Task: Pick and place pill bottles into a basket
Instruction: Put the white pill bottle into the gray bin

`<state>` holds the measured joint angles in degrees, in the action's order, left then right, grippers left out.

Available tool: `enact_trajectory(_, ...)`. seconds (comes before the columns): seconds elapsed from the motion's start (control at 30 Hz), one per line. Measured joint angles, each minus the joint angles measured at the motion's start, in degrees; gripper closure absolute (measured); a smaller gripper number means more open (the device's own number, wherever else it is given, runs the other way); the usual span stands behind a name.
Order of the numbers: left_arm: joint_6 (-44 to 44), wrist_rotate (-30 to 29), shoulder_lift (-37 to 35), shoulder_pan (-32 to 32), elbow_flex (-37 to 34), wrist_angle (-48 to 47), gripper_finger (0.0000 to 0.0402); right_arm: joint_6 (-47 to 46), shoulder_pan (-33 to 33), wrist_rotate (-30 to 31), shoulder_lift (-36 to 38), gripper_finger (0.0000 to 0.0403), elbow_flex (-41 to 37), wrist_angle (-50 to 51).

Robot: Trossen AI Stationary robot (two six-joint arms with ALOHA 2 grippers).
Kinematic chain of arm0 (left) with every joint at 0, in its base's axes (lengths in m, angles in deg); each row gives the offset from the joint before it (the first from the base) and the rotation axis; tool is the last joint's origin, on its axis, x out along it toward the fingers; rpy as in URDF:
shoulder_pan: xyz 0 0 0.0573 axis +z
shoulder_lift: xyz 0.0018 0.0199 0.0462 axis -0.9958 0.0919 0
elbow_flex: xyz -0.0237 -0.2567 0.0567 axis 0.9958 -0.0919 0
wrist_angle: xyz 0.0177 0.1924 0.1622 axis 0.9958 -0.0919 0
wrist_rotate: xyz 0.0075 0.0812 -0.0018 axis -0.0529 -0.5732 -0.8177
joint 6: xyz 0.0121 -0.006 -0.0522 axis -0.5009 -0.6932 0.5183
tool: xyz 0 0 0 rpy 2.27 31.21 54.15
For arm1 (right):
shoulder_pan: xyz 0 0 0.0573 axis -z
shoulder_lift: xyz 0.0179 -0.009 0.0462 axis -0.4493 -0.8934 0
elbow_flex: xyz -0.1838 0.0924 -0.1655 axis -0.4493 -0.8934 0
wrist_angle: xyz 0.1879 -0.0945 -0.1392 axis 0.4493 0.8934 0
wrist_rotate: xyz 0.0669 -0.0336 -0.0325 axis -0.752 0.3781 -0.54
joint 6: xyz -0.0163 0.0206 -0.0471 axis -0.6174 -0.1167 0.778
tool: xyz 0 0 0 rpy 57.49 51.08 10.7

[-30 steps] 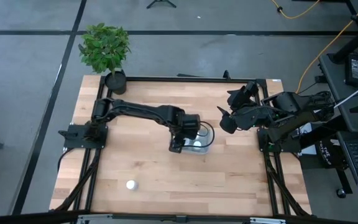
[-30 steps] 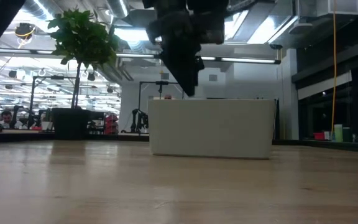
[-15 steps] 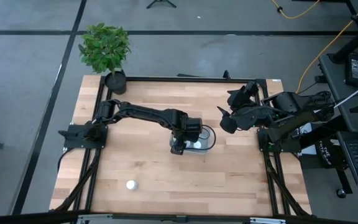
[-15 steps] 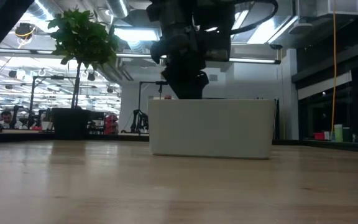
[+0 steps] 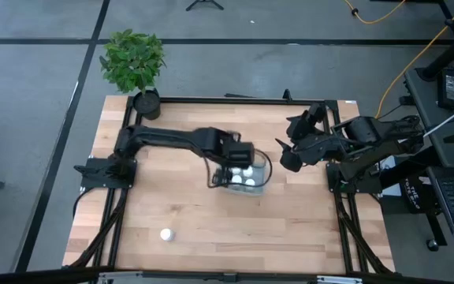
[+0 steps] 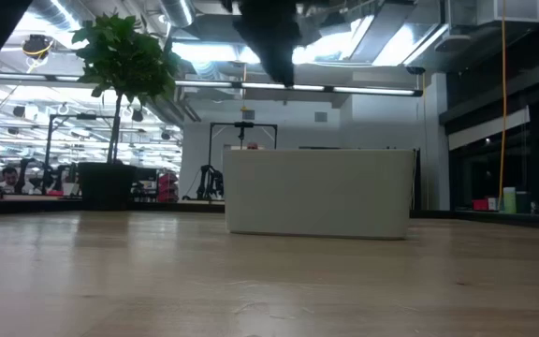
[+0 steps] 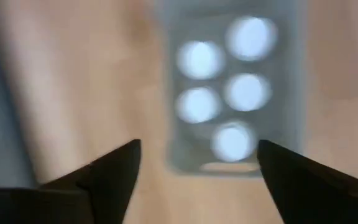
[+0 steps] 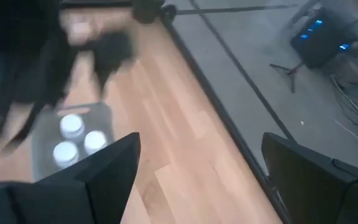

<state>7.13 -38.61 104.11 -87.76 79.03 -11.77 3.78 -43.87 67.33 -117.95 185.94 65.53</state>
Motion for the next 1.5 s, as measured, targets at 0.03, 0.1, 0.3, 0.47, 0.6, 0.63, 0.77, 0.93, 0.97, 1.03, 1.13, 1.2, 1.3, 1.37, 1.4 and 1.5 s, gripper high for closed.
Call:
enact_trajectory(0.03, 1.22, -2.59, -1.1, 0.05, 1.17, -1.65, 0.0089, 0.96, -0.02, -0.87, -0.18, 0.0068, 0.0, -0.1)
enact_trajectory(0.1, 5.37, -7.84, -3.93, 0.23, 2.73, -4.54, 0.0092, 2.73, -0.02, -2.41, -0.49, 0.0068, 0.02, -0.33)
enact_trajectory(0.3, 23.62, -20.61, -17.49, -0.81, 3.82, -9.88, 0.0094, 19.36, 0.91, -9.21, -1.86, 0.0068, -5.41, -14.8)
enact_trajectory(0.47, 35.01, -26.3, -27.63, -2.47, 3.82, -10.1, 0.0094, 35.0, 7.24, -32.92, -4.9, 0.0068, -12.35, -42.58)
enact_trajectory(0.6, 40.15, -28.74, -33.48, -5.12, 3.81, -10.13, 0.0094, 36.84, 11.9, -48.96, -12.21, 0.0068, -10.65, -52.62)
enact_trajectory(0.63, 40.73, -29.43, -34.56, -5.96, 3.76, -10.27, 0.0094, 37.08, 12.55, -51.79, -14.71, 0.0068, -8.72, -52.28)
enact_trajectory(0.77, 42.66, -33.65, -37.83, -8.79, 3.69, -10.35, 0.0094, 41.17, 12.95, -57.0, -26.13, 0.0068, 2.2, -46.3)
enact_trajectory(0.93, 44.64, -33.34, -38.4, -11.54, 3.6, -13.91, 0.0094, 44.31, 12.03, -59.77, -40.4, 0.0068, 18.0, -37.61)
enact_trajectory(0.97, 46.05, -32.16, -38.2, -12.17, 3.53, -15.78, 0.0094, 44.25, 12.04, -60.07, -42.63, 0.0068, 20.95, -34.96)
enact_trajectory(1.03, 48.2, -27.4, -37.76, -13.46, 1.97, -16.77, 0.0094, 44.19, 12.46, -57.29, -45.65, 0.0068, 26.35, -26.79)
enact_trajectory(1.13, 47.94, -18.81, -37.89, -16.22, -4.93, -16.92, 0.0094, 44.1, 13.84, -45.65, -46.02, 0.0071, 31.27, -14.1)
enact_trajectory(1.2, 49.66, -17.06, -38.23, -19.04, -11.26, -16.59, 0.0094, 43.27, 15.35, -41.65, -44.13, 0.0077, 32.62, -6.67)
enact_trajectory(1.3, 54.59, -15.81, -40.73, -23.59, -21.9, -16.89, 0.0094, 38.11, 18.03, -41.06, -38.6, 0.009, 33.02, 1.94)
enact_trajectory(1.37, 57.51, -14.36, -41.92, -26.44, -29.46, -16.47, 0.0094, 34.37, 19.43, -40.57, -33.94, 0.0098, 32.37, 7.19)
enact_trajectory(1.4, 58.8, -13.24, -42.31, -27.83, -32.99, -15.35, 0.0094, 32.35, 19.83, -39.39, -31.48, 0.0102, 31.75, 9.11)
enact_trajectory(1.5, 61.6, -9.07, -45.15, -32.09, -41.81, -10.46, 0.0094, 25.43, 19.79, -32.7, -23.94, 0.0111, 28.44, 12.36)
